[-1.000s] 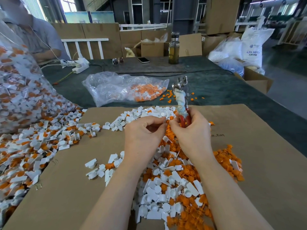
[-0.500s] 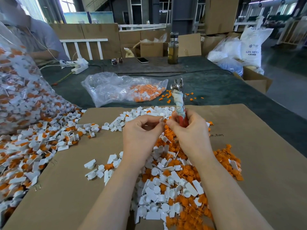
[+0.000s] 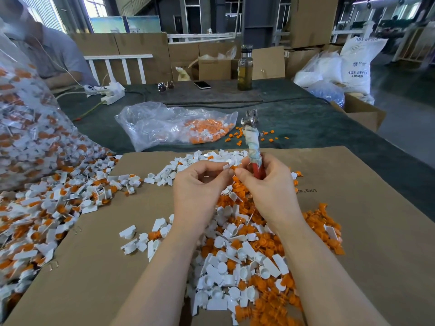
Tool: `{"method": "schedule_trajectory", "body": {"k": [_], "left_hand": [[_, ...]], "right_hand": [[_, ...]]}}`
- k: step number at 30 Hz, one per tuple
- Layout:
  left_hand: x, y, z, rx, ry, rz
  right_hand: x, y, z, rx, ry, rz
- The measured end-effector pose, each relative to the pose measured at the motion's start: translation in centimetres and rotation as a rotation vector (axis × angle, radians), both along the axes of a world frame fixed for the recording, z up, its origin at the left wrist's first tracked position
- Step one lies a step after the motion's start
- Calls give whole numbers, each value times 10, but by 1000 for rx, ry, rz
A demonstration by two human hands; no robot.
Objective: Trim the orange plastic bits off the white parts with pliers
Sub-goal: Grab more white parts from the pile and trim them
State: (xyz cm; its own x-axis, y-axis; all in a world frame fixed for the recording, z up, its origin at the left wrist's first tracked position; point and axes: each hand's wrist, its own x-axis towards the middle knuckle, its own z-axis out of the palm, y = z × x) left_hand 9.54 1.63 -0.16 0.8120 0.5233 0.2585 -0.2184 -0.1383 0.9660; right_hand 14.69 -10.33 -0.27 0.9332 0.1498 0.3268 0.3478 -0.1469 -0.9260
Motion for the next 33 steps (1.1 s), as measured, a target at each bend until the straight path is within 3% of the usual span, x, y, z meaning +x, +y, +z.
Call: {"method": "schedule_trajectory", "body": {"k": [11, 33], "left_hand": [[2, 7, -3, -259, -47, -56], [3, 5, -2, -166, 21, -45]], "right_hand": [[-3, 0, 2, 33, -21, 38], [-5, 3, 0, -80, -152, -11]]}}
